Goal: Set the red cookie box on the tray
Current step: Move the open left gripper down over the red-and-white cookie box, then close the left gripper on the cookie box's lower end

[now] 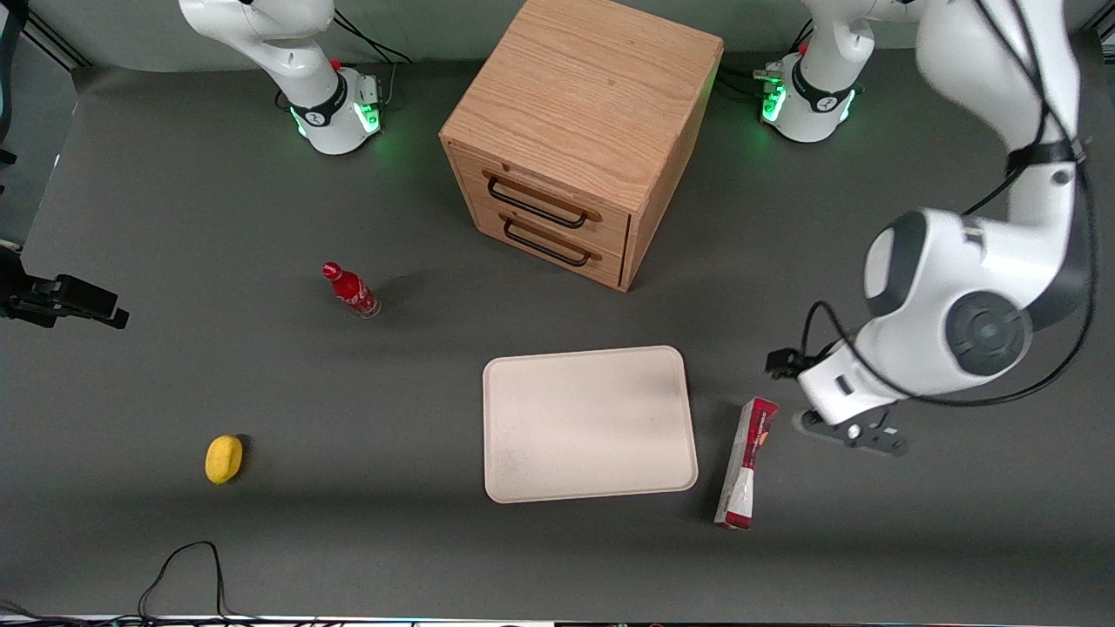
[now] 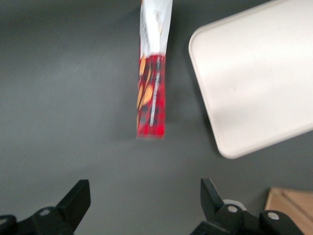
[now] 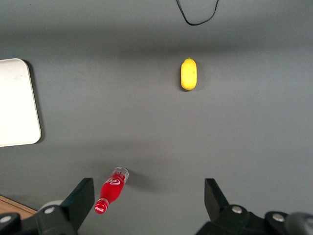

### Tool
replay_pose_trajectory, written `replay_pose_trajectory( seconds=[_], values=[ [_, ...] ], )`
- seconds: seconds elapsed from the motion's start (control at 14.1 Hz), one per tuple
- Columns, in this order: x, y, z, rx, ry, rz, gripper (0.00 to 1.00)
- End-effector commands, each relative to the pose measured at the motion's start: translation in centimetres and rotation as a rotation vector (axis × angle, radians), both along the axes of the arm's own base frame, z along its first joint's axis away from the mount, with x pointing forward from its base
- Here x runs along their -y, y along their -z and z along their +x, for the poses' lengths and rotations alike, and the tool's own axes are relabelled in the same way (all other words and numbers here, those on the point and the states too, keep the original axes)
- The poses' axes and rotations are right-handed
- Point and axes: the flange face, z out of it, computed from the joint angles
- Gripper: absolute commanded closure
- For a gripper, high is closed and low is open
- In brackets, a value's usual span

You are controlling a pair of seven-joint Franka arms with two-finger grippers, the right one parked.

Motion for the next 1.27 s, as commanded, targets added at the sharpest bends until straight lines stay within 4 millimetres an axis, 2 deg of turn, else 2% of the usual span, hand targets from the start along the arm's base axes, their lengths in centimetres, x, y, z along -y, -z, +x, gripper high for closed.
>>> replay_pose_trajectory(
  seconds=[0.0,0.28,0.64,0.78,0.85,0.92,1.06,1.13,1.2],
  values=[
    [2.1,3.5,2.4,0.073,-0.032,0.003,0.00],
    [3.3,9.0,3.5,0.147,-0.008,0.052,0.00],
    [4.4,12.9,3.9,0.216,0.018,0.090,0.00],
    [3.7,14.3,4.2,0.237,0.017,0.118,0.02],
    [3.7,14.6,4.3,0.249,0.017,0.116,0.10],
    [3.7,15.0,4.2,0.259,0.019,0.113,0.36],
    [3.7,15.3,4.2,0.266,0.018,0.110,0.95],
    [3.7,15.1,4.2,0.267,0.013,0.106,1.00],
    [3.7,15.1,4.1,0.262,0.007,0.101,1.00]
  ],
)
